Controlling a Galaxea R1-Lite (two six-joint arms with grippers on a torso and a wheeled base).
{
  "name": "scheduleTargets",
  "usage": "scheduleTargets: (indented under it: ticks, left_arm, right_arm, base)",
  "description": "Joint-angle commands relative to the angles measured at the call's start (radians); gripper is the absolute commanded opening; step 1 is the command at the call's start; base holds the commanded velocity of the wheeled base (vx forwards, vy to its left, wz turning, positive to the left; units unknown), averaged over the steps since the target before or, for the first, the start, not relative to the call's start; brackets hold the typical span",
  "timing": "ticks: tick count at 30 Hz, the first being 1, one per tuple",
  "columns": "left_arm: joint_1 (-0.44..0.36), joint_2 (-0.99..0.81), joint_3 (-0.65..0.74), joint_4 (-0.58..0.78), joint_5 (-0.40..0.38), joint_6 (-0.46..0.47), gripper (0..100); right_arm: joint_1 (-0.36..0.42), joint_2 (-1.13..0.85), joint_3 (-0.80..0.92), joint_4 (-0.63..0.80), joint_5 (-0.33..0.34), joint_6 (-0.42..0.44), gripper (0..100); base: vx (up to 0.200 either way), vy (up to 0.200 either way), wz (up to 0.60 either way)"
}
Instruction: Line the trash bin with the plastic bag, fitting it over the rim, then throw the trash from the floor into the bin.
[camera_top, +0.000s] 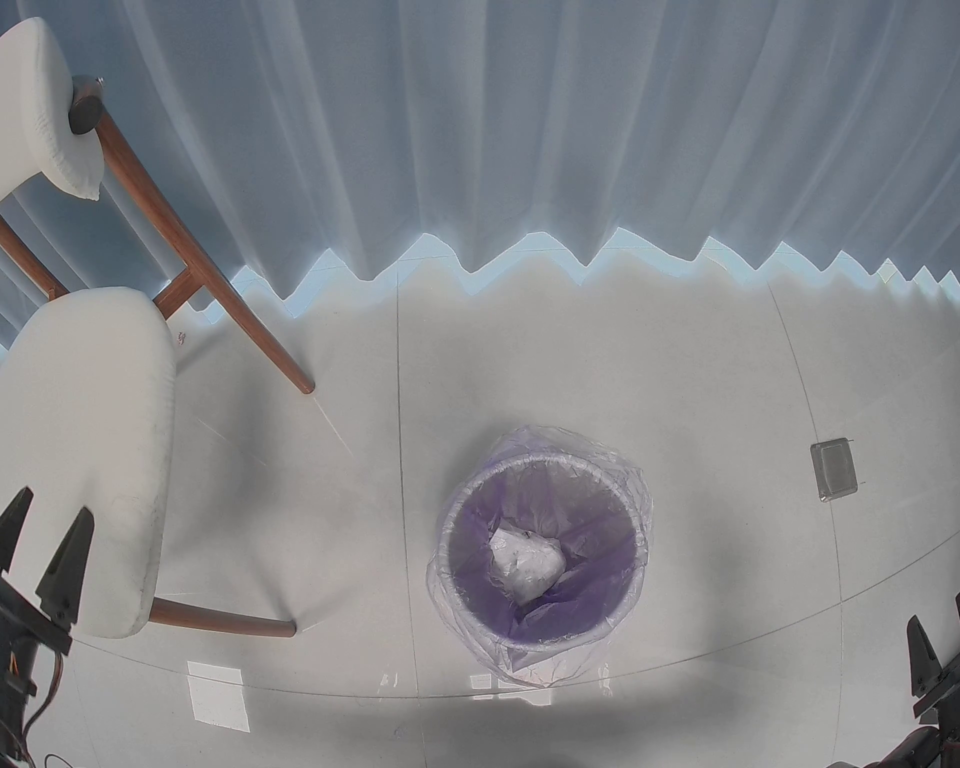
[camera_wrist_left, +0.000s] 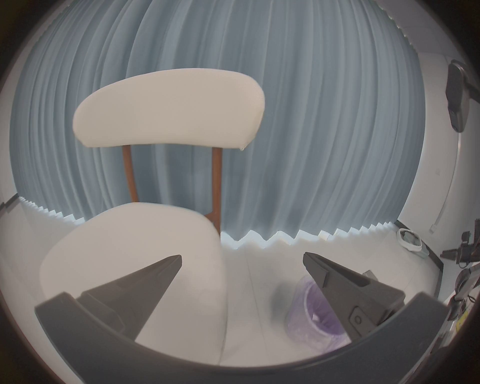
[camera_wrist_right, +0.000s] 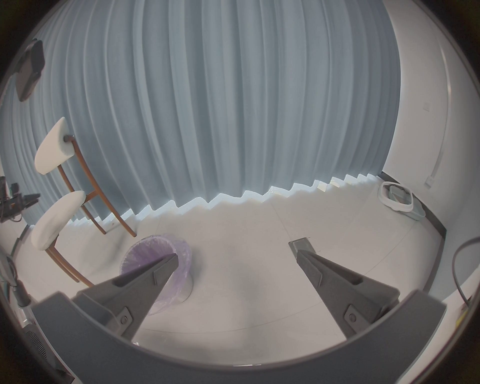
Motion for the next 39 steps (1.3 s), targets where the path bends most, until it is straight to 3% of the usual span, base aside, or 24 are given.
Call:
scheduleTargets:
  ticks: [1,2,3,8,10,13,14,15,16,19,22,25,30,31,33,34,37,39]
  left_arm:
    - [0.222,-0.525,0.026,0.421,-0.13,0.016,100]
    - [0.256,-0.632,0.026,0.577,-0.216,0.042,100]
    - [0.256,-0.625,0.026,0.609,-0.238,0.055,100]
    - [0.255,-0.6,0.026,0.68,-0.262,0.081,100]
    - [0.255,-0.597,0.026,0.835,-0.225,0.153,100]
    - [0.255,-0.599,0.026,0.807,-0.057,0.134,100]
    - [0.255,-0.599,0.026,0.807,-0.057,0.134,100]
    - [0.256,-0.599,0.026,0.821,0.101,0.137,100]
    - [0.256,-0.6,0.026,0.819,0.144,0.144,100]
    - [0.255,-0.599,0.026,0.822,0.106,0.156,100]
    - [0.252,-0.595,0.024,0.829,-0.054,0.159,100]
    - [0.238,-0.595,0.02,0.849,-0.064,0.182,100]
    - [0.011,-0.612,0.017,0.856,-0.063,0.177,100]
    - [0.006,-0.614,0.017,0.853,-0.063,0.176,100]
    - [0.009,-0.626,0.024,0.833,-0.055,0.147,100]
    - [0.047,-0.681,0.026,0.826,-0.047,0.137,100]
    - [0.049,-0.689,0.026,0.822,0.14,0.119,100]
    - [0.049,-0.689,0.026,0.824,0.177,0.102,100]
  right_arm:
    - [-0.147,-0.111,0.018,0.021,0.043,-0.02,100]
    - [-0.138,-0.118,0.018,0.02,0.046,-0.019,100]
    - [-0.136,-0.118,0.018,0.02,0.049,-0.027,100]
    - [-0.136,-0.12,0.018,0.084,0.139,-0.083,100]
    - [-0.136,-0.118,0.018,0.067,0.158,-0.09,100]
    - [-0.136,-0.118,0.018,0.067,0.15,-0.074,100]
    - [-0.136,-0.118,0.018,0.067,0.15,-0.074,100]
    - [-0.136,-0.118,0.018,0.067,0.144,-0.067,100]
    - [-0.136,-0.118,0.018,0.067,0.142,-0.067,100]
    - [-0.136,-0.118,0.018,0.066,0.142,-0.065,100]
    - [-0.136,-0.118,0.018,0.066,0.142,-0.065,100]
    - [-0.136,-0.118,0.018,0.066,0.142,-0.07,100]
    - [-0.136,-0.118,0.018,0.066,0.142,-0.07,100]
    - [-0.136,-0.118,0.018,0.066,0.142,-0.07,100]
    - [-0.136,-0.118,0.018,0.066,0.142,-0.07,100]
    - [-0.136,-0.118,0.018,0.066,0.142,-0.068,100]
    - [-0.136,-0.118,0.018,0.064,0.142,-0.071,100]
    - [-0.136,-0.118,0.018,0.066,0.142,-0.071,100]
  base:
    - [0.0,0.0,0.0]
    - [0.0,0.0,0.0]
    - [0.0,0.0,0.0]
    - [0.0,0.0,0.0]
    - [0.0,0.0,0.0]
    - [0.0,0.0,0.0]
    - [0.0,0.0,0.0]
    - [0.0,0.0,0.0]
    - [0.0,0.0,0.0]
    - [0.0,0.0,0.0]
    - [0.0,0.0,0.0]
    - [0.0,0.0,0.0]
    - [0.0,0.0,0.0]
    - [0.0,0.0,0.0]
    - [0.0,0.0,0.0]
    - [0.0,0.0,0.0]
    - [0.0,0.0,0.0]
    - [0.0,0.0,0.0]
